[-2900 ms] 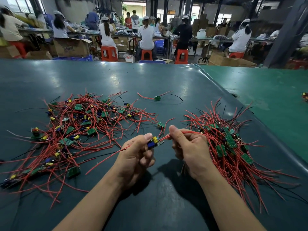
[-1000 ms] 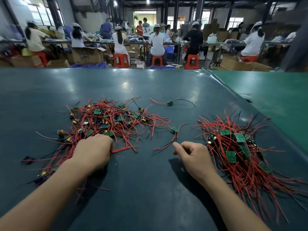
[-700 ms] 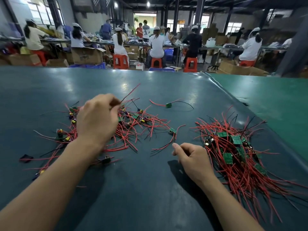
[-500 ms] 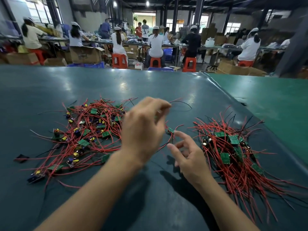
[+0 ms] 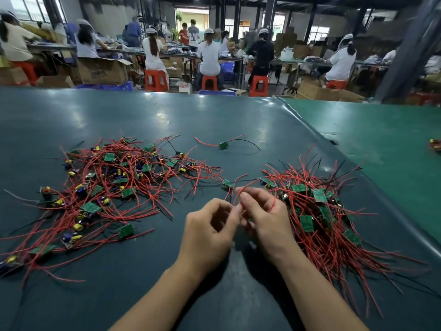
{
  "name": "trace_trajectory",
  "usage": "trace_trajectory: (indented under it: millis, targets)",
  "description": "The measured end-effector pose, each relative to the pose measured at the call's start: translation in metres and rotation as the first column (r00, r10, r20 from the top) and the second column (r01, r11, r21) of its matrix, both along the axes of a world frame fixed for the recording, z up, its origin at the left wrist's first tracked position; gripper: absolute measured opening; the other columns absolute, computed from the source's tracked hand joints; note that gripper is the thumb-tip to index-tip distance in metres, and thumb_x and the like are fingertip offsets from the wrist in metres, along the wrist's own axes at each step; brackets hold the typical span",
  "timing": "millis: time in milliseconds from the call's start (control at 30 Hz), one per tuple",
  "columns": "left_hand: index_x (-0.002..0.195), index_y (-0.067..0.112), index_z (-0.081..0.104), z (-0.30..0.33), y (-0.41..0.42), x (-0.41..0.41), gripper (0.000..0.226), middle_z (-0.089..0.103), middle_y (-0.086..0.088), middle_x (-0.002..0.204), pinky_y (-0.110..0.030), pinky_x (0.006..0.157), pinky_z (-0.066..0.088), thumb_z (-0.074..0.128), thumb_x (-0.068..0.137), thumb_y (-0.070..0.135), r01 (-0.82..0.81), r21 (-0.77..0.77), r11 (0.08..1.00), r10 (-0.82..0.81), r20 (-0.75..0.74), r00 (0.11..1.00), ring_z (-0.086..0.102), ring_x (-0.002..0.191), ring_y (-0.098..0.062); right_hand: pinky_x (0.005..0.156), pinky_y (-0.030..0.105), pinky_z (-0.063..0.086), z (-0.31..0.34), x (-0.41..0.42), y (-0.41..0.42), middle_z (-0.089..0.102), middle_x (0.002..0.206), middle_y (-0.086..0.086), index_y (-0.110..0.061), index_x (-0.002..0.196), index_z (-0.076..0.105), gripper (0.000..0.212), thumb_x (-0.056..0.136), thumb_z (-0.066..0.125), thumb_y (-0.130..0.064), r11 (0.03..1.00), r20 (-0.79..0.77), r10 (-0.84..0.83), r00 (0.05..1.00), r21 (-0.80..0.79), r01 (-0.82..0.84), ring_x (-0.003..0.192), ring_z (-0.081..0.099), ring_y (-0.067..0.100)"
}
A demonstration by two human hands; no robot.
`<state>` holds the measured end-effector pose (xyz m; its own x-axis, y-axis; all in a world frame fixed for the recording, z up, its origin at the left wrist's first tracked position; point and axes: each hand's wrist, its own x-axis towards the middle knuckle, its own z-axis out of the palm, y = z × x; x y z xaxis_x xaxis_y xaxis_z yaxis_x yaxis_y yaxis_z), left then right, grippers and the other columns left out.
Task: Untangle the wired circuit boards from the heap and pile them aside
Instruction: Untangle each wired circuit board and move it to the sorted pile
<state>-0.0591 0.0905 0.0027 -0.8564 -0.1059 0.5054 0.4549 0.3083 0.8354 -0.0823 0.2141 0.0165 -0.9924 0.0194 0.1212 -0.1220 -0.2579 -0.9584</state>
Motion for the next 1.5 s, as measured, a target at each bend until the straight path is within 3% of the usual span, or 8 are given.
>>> trace_trajectory:
  millis: [167, 400, 633, 1000, 1133, 1233, 1367, 1500]
  targets:
    - [0.074, 0.015, 0.065, 0.003, -0.004, -0.006, 0.028, 0.065, -0.002, 0.063, -0.027, 0.053, 0.045, 0.067, 0.083, 0.042, -0.061, 0.105, 0.993, 0.049, 0.112, 0.993, 0.054, 0.054, -0.009, 0.055, 0.017, 0.046, -0.001, 0.004, -0.004, 0.070, 0.075, 0.000, -0.012, 0.091, 0.071, 0.014, 0.090, 0.064, 0.000, 0.969, -0.106, 0.019, 0.994, 0.246, 0.008, 0.059, 0.060, 0.006]
    - [0.080, 0.010, 0.072, 0.014, -0.008, -0.004, 0.046, 0.034, -0.002, 0.045, -0.023, 0.040, 0.022, 0.056, 0.082, 0.053, -0.012, 0.389, 0.921, -0.066, 0.186, 0.980, 0.026, 0.039, -0.012, 0.064, 0.030, 0.046, -0.006, 0.006, 0.001, 0.060, 0.082, 0.004, -0.021, 0.085, 0.078, 0.022, 0.090, 0.066, -0.003, 0.614, -0.461, 0.018, 0.887, 0.706, 0.354, 0.070, 0.058, 0.019]
    - [0.067, 0.014, 0.070, 0.017, -0.011, -0.006, 0.040, 0.062, -0.010, 0.057, -0.018, 0.038, 0.037, 0.075, 0.072, 0.054, 0.174, 0.508, 0.844, -0.336, 0.246, 0.909, 0.046, 0.035, -0.014, 0.064, 0.030, 0.040, 0.004, 0.012, 0.005, 0.057, 0.102, -0.005, -0.024, 0.088, 0.073, 0.021, 0.075, 0.063, -0.012, 0.405, -0.393, -0.016, 0.919, 0.838, 0.365, 0.088, 0.053, 0.016]
    - [0.066, 0.001, 0.052, 0.021, -0.029, -0.016, 0.050, 0.046, -0.004, 0.047, -0.017, 0.036, 0.027, 0.073, 0.067, 0.047, 0.118, 0.561, 0.819, -0.412, 0.433, 0.801, 0.039, 0.036, -0.012, 0.069, 0.043, 0.053, -0.002, 0.015, -0.006, 0.067, 0.112, 0.017, -0.008, 0.078, 0.075, 0.020, 0.084, 0.056, -0.003, 0.248, -0.728, 0.381, 0.570, 0.675, 0.695, 0.097, 0.064, 0.037]
    - [0.079, 0.010, 0.072, 0.019, -0.033, -0.019, 0.035, 0.069, -0.005, 0.073, -0.020, 0.052, 0.051, 0.065, 0.074, 0.044, 0.066, 0.811, 0.581, -0.558, 0.339, 0.757, 0.065, 0.063, -0.014, 0.082, 0.037, 0.053, -0.004, 0.016, 0.001, 0.066, 0.112, 0.006, -0.025, 0.117, 0.067, 0.042, 0.082, 0.070, -0.002, 0.594, -0.363, 0.195, 0.911, 0.783, 0.185, 0.090, 0.062, 0.018]
    - [0.093, 0.007, 0.077, 0.022, -0.041, -0.021, 0.036, 0.074, -0.007, 0.091, -0.024, 0.066, 0.058, 0.061, 0.081, 0.038, 0.094, 0.935, 0.341, -0.643, 0.159, 0.749, 0.071, 0.076, -0.014, 0.055, 0.034, 0.050, 0.001, 0.020, -0.004, 0.072, 0.087, 0.008, -0.024, 0.119, 0.064, 0.038, 0.084, 0.059, -0.009, 0.899, -0.105, 0.265, 0.959, 0.387, -0.206, 0.060, 0.057, 0.025]
    - [0.105, 0.004, 0.072, 0.021, -0.045, -0.022, 0.045, 0.060, 0.004, 0.072, -0.017, 0.050, 0.045, 0.057, 0.086, 0.042, 0.160, 0.980, 0.118, -0.770, -0.012, 0.638, 0.052, 0.049, -0.003, 0.044, 0.025, 0.045, 0.010, 0.018, -0.003, 0.069, 0.080, 0.017, -0.004, 0.100, 0.073, 0.053, 0.091, 0.049, -0.050, 0.957, 0.095, 0.282, 0.955, -0.094, -0.273, 0.051, 0.058, 0.025]
    - [0.105, 0.004, 0.072, 0.018, -0.041, -0.018, 0.047, 0.053, 0.006, 0.065, -0.015, 0.043, 0.033, 0.050, 0.091, 0.043, 0.267, 0.953, 0.144, -0.878, -0.002, 0.478, 0.039, 0.039, -0.001, 0.039, 0.017, 0.024, 0.012, 0.013, 0.001, 0.048, 0.061, 0.006, -0.011, 0.097, 0.076, 0.039, 0.085, 0.060, -0.045, 0.987, 0.160, 0.138, 0.977, 0.055, -0.148, 0.042, 0.034, 0.012]
